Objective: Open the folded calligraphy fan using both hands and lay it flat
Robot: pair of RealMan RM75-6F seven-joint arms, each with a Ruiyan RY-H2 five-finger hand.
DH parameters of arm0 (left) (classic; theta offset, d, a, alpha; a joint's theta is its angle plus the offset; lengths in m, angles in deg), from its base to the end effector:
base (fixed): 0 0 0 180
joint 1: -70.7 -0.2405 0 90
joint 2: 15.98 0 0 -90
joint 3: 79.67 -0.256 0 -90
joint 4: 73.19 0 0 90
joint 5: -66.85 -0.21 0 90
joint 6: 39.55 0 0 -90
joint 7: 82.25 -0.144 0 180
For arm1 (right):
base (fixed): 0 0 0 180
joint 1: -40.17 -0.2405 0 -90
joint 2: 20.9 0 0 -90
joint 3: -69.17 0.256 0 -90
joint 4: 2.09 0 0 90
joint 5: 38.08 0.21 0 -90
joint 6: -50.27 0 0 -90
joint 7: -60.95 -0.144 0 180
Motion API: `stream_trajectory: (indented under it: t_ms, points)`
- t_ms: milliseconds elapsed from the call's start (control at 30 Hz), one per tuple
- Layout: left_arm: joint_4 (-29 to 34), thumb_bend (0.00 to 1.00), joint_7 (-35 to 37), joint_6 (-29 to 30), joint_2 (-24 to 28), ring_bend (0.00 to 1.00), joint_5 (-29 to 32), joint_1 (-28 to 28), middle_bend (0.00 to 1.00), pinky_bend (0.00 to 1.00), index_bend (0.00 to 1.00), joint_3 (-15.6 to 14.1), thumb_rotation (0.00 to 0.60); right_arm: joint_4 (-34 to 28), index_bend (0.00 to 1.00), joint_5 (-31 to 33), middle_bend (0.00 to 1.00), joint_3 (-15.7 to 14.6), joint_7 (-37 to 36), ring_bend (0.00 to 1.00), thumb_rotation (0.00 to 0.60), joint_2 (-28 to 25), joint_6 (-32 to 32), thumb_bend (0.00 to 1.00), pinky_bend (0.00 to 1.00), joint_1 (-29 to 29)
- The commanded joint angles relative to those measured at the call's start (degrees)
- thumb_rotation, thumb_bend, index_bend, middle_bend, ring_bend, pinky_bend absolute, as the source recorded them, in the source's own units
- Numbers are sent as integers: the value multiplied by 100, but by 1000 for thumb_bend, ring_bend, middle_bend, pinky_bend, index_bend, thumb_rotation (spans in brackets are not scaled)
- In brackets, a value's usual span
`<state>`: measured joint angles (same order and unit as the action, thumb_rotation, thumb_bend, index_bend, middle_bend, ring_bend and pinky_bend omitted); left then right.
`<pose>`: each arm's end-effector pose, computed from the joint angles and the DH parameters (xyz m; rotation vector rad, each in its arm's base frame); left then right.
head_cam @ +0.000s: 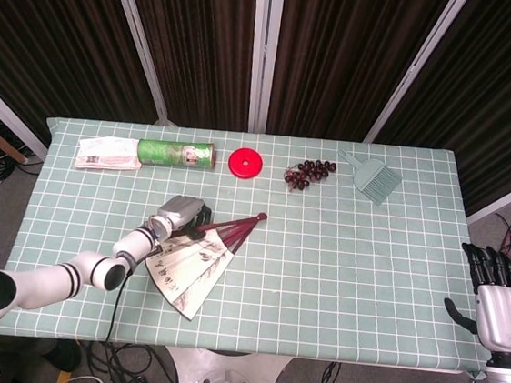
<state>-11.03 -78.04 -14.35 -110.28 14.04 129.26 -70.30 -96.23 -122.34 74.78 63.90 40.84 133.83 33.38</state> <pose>-0.1417 0.4127 -0.0642 -1.9438 -1.4245 -0.7163 -0.3022 -0.2010 0.1744 1.3868 -0.8329 0.8922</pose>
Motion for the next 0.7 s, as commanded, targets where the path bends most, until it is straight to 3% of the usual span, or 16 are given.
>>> stream_trajectory:
  t_ms: [33, 167, 367, 700]
  points:
    - [601, 425, 40, 607, 405, 717, -290, -295, 723, 803, 616, 94, 600, -20, 0, -63, 114, -10, -118, 0, 600, -48, -71, 128, 0, -48]
    - [1431, 424, 171, 1217, 932, 716, -582, -646, 723, 805, 616, 187, 600, -148, 0, -255, 133, -78, -614, 11, 600, -181, -391, 156, 10, -227]
    - [2421, 424, 761, 2326, 1464, 717, -1244, -1235, 723, 805, 617, 444, 600, -326, 44, -673, 205, -251, -2078, 70, 600, -407, -1386, 233, 89, -827]
    - [2917, 423, 1976, 3417, 1730, 717, -2434, -1618, 724, 804, 619, 702, 600, -172, 178, -1127, 274, -389, -4508, 129, 600, -159, -3118, 258, 169, -2218]
